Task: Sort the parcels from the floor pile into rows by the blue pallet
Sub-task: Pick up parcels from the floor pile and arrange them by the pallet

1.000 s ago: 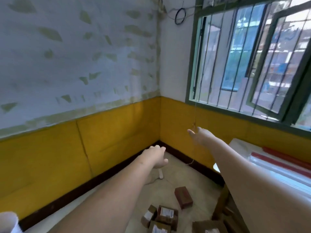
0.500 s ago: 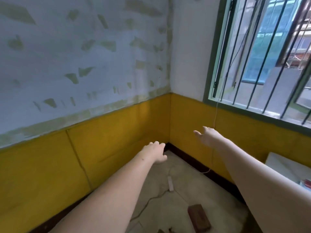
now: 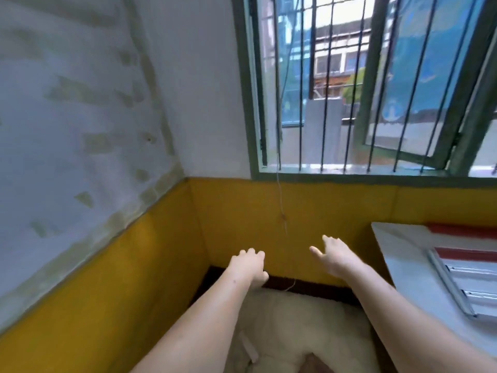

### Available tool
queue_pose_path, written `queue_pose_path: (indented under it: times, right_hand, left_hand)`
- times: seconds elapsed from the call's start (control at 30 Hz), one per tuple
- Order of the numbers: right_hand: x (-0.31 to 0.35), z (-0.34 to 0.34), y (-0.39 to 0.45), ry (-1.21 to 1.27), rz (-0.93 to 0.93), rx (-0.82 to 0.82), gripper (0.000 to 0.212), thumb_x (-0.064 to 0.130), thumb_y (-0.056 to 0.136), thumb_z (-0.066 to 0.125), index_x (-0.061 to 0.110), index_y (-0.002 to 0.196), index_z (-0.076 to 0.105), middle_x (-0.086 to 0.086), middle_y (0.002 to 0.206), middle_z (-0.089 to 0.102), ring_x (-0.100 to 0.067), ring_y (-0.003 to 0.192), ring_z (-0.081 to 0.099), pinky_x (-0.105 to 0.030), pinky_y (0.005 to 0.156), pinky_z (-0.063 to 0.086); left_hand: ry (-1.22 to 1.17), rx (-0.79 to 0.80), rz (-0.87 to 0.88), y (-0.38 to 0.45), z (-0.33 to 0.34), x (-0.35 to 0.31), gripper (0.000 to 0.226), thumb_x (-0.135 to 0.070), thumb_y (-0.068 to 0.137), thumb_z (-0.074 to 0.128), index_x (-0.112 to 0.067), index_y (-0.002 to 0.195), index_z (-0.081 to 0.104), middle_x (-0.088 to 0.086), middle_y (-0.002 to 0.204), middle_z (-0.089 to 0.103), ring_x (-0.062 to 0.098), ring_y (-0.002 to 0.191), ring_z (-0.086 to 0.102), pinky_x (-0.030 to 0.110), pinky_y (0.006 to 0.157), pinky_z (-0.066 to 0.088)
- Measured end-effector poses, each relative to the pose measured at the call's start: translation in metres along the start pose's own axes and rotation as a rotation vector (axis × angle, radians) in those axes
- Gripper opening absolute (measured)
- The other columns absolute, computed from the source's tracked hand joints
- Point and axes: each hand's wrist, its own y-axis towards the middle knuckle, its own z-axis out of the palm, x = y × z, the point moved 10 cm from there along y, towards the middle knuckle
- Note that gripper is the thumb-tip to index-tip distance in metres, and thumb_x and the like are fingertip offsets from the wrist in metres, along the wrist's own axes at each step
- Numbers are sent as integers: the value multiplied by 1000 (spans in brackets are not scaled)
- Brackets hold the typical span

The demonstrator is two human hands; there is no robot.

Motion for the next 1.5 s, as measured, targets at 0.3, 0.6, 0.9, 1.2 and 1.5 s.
queue_pose_path:
  times: [0.3, 0.6, 0.9, 1.2, 1.5]
  right_hand:
    - [-60, 24, 9, 65, 182, -57, 73, 57, 100, 33, 16, 157, 14, -3, 163, 18, -21, 151, 12, -39, 119, 25]
    - [-145, 127, 27, 78, 363, 40, 73, 58, 99, 31, 17, 156, 14, -3, 162, 20, -22, 149, 19, -37, 115, 30]
    - [-247, 312, 128, 202, 545, 37, 69, 54, 100, 32, 17, 156, 15, -6, 160, 23, -27, 145, 27, -38, 114, 32]
    - [-419, 657, 200, 343, 747, 80, 74, 54, 99, 38, 26, 157, 3, -9, 164, 10, -32, 146, 23, -43, 115, 30]
    - [-493, 885, 240, 695, 891, -6, 82, 56, 90, 52, 25, 151, 8, -20, 128, 60, -36, 110, 63, -41, 97, 49]
  left_hand:
    - [12, -65, 154, 75, 1, -45, 54, -37, 96, 46, -16, 145, 36, 9, 142, 43, 31, 130, 42, 43, 103, 41]
    - [88, 86, 225, 128, 104, -68, 59, -36, 94, 49, -14, 146, 32, 11, 141, 41, 32, 131, 39, 44, 102, 37]
    - [11, 122, 229, 299, 265, -90, 62, -36, 94, 46, -16, 149, 26, 9, 145, 39, 30, 132, 40, 42, 102, 40]
    - [-24, 247, 317, 460, 628, -130, 70, -41, 97, 42, -17, 156, 12, 10, 150, 32, 32, 132, 37, 41, 104, 39]
    - [-573, 751, 250, 502, 921, -203, 85, -47, 68, 73, -24, 145, 46, 3, 137, 58, 19, 127, 54, 35, 108, 42]
